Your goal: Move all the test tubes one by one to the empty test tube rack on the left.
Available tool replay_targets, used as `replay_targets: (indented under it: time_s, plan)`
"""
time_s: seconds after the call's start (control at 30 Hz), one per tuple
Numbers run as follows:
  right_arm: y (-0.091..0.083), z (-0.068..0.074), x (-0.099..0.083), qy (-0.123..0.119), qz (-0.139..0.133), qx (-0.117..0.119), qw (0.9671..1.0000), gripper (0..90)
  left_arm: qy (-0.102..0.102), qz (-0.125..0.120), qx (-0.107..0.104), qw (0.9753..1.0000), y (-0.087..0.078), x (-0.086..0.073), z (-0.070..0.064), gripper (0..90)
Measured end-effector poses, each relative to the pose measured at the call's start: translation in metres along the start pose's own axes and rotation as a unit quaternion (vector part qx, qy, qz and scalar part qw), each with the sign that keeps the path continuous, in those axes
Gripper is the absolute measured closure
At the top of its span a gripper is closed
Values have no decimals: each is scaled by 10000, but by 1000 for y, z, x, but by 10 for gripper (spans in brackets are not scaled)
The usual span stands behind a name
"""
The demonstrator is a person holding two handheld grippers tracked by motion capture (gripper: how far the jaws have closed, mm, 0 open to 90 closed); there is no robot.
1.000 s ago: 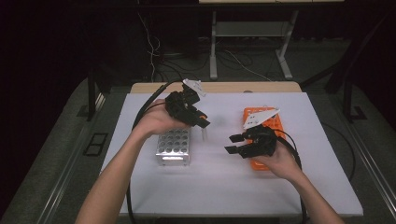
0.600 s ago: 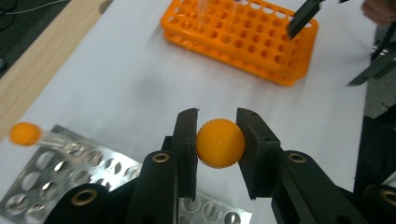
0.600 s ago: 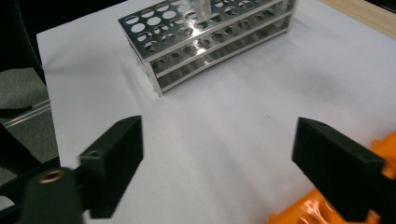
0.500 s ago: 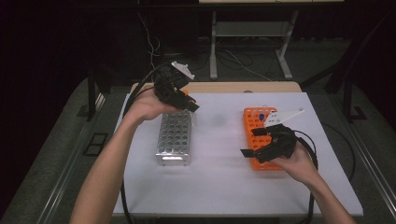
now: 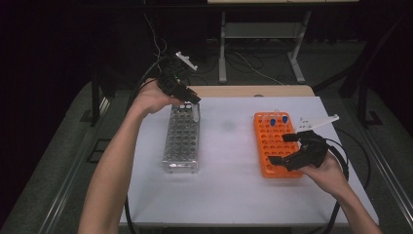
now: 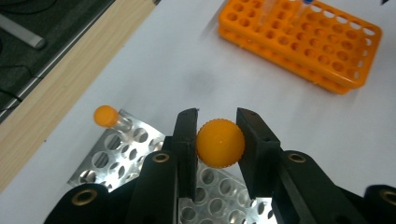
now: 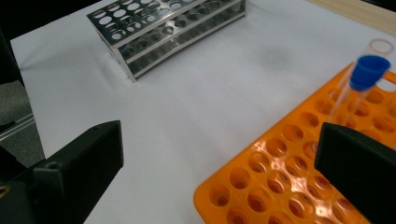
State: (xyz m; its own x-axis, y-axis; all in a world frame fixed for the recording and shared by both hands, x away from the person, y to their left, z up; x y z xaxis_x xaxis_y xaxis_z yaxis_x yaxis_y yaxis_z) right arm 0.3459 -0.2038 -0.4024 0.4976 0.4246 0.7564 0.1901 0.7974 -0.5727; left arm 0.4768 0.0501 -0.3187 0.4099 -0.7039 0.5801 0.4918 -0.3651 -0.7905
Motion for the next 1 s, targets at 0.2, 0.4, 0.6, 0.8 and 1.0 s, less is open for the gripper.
replay_targets:
  time_s: [0.2, 0.4, 0.6, 0.8, 1.0]
  plan:
    - [-4, -12, -9, 118, -7, -94, 9999, 8, -113, 82, 122, 9998, 11, -1, 13, 687]
    - [-5, -19, -13, 200, -13, -125, 9997, 8, -281, 97, 194, 9994, 24, 0, 24, 687]
    - [-3, -25, -14, 240, -48, -137, 9996, 8, -305, 177, 321, 9989, 39, -2, 34, 687]
    - [4, -28, -17, 266, -4, -108, 9996, 8, -475, 106, 418, 9979, 49, -1, 43, 687]
    - [7, -30, -20, 280, -1, -87, 9996, 9, -607, 68, 441, 9972, 57, -1, 50, 687]
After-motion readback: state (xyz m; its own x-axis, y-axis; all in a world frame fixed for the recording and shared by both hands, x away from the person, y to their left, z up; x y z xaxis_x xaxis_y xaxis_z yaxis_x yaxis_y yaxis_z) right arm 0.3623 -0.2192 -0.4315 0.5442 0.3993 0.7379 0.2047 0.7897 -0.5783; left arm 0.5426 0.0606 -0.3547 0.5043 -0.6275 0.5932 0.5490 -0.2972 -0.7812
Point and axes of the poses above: each handheld gripper's, and its own axes: y roughly forward along the jaws, x roughly out of its top, z roughly to its left, the point moved 10 cm from there along y, roughly forward along the jaws, and after that the axes turned 15 degrees about x, right-handed, at the moved point
